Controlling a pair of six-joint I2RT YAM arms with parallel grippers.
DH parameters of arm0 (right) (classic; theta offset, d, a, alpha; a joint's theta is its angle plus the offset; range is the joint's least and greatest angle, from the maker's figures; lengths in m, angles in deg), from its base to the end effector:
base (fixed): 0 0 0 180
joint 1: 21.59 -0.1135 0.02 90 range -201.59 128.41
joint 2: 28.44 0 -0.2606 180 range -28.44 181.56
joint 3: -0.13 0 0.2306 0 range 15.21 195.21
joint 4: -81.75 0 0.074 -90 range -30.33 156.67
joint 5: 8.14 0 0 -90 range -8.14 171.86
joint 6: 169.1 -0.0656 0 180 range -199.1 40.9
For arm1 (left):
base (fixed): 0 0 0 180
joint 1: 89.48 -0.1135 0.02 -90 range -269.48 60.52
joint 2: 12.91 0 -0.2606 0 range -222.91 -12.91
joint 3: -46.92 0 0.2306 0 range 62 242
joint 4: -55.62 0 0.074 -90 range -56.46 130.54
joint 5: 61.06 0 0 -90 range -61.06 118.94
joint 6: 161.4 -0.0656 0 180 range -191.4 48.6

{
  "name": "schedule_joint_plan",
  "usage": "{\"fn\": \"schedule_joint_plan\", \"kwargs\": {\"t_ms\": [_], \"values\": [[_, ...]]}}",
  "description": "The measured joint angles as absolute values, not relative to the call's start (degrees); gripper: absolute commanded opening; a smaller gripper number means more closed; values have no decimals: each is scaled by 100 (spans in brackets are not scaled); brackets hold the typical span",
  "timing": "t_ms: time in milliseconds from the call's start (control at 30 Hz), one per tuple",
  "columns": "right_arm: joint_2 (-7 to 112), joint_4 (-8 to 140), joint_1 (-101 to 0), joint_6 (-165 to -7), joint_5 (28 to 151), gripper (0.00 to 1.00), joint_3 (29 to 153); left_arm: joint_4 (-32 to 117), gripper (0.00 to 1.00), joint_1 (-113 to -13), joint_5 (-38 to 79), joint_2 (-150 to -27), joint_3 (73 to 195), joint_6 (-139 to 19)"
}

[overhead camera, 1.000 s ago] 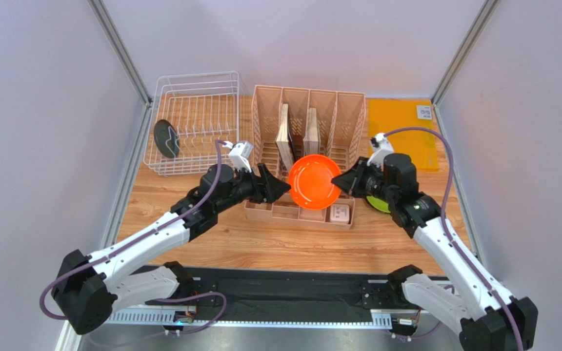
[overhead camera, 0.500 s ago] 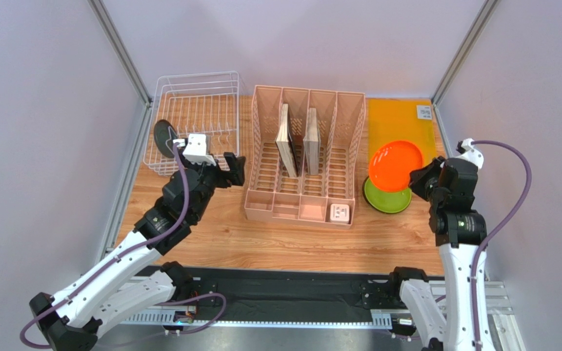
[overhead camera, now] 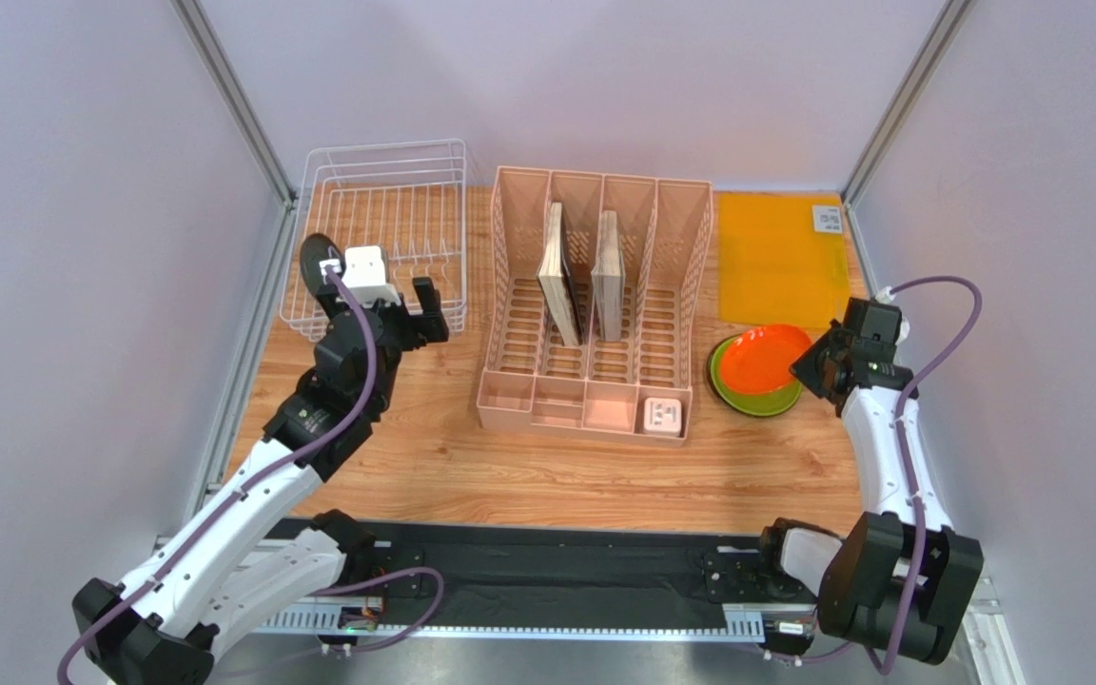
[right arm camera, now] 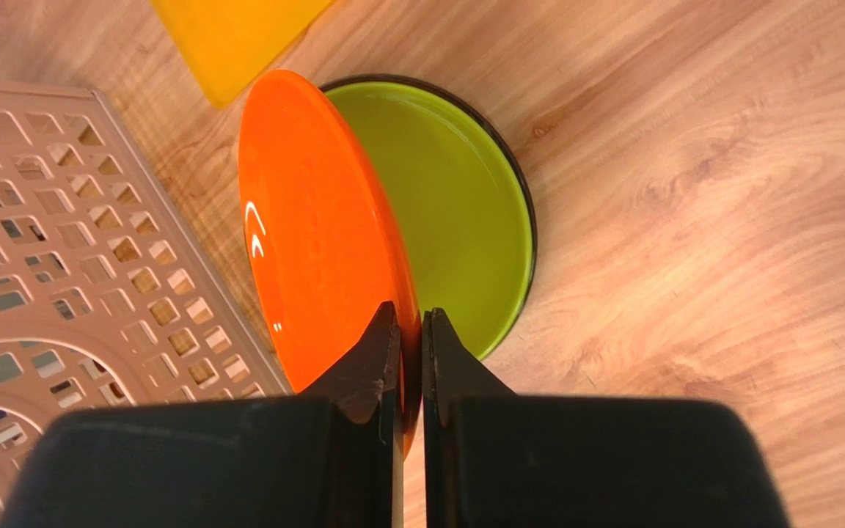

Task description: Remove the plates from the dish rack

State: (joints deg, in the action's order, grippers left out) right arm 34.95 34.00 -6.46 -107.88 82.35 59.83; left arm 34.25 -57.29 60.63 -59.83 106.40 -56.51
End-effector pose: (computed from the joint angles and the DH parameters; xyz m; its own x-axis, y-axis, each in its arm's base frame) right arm 0.2129 -0.0570 0.2225 -0.5384 0.6443 -0.5431 0.5877 0.7490 0.3060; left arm 0.1837 -0.0749 0.3341 -0.1289 -0.1773 -0.9757 -0.0198 0.9842 -0.1762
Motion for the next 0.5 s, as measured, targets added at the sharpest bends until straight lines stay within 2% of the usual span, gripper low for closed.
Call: {"fn": "schedule_joint_plan", "kwargs": {"t_ms": [167,267,500], "values": [[3559,3910,-646,-10869,8307,0,5835,3384,100,-5762,5910,-6103,10629,-5550],[3703,4087,-646,-10917,8362,7,5776,3318,100,-5771,5787,-6236,10629,-5489],[3961,4133,-646,-10969,8432,10,5745,3229,100,-5799,5636,-6422,10629,-5404]]}}
